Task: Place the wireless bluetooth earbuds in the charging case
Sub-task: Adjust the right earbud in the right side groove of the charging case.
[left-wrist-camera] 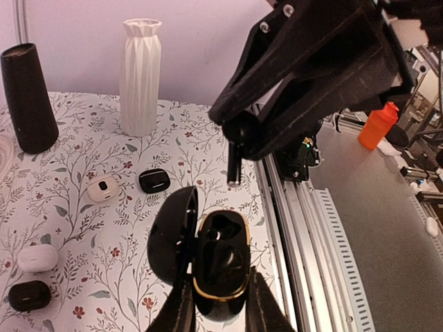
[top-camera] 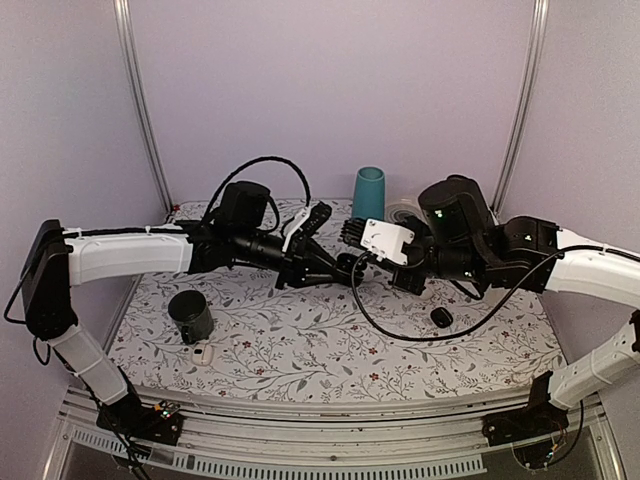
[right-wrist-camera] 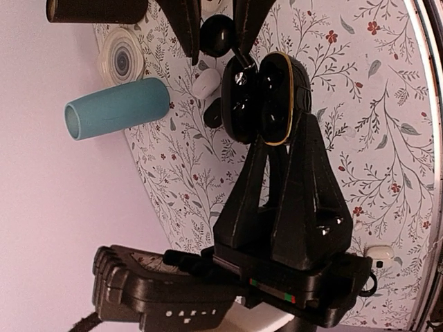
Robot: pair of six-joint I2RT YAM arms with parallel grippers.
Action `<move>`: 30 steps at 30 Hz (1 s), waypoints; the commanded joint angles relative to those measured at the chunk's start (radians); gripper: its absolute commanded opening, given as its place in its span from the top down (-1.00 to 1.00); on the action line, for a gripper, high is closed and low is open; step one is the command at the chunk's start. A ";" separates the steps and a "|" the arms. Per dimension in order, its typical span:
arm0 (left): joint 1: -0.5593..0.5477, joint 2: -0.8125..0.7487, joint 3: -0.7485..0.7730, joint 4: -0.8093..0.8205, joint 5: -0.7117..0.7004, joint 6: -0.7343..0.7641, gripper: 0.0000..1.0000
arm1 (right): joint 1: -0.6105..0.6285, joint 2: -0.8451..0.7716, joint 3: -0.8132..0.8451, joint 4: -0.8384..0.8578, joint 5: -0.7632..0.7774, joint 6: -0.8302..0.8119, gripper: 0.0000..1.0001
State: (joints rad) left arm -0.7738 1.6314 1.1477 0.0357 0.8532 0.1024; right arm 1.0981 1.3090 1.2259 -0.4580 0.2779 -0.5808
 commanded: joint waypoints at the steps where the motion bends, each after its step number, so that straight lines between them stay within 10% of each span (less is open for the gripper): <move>1: 0.013 -0.010 0.039 -0.016 0.020 0.019 1.00 | 0.009 -0.042 -0.044 0.060 -0.009 -0.115 0.96; 30: 0.002 -0.016 0.043 -0.019 0.040 0.025 1.00 | 0.017 -0.034 -0.097 0.090 0.002 -0.368 0.95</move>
State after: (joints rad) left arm -0.7738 1.6314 1.1645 0.0204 0.8783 0.1097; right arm 1.1061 1.2816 1.1336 -0.3660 0.2569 -0.9222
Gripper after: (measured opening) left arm 0.205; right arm 0.123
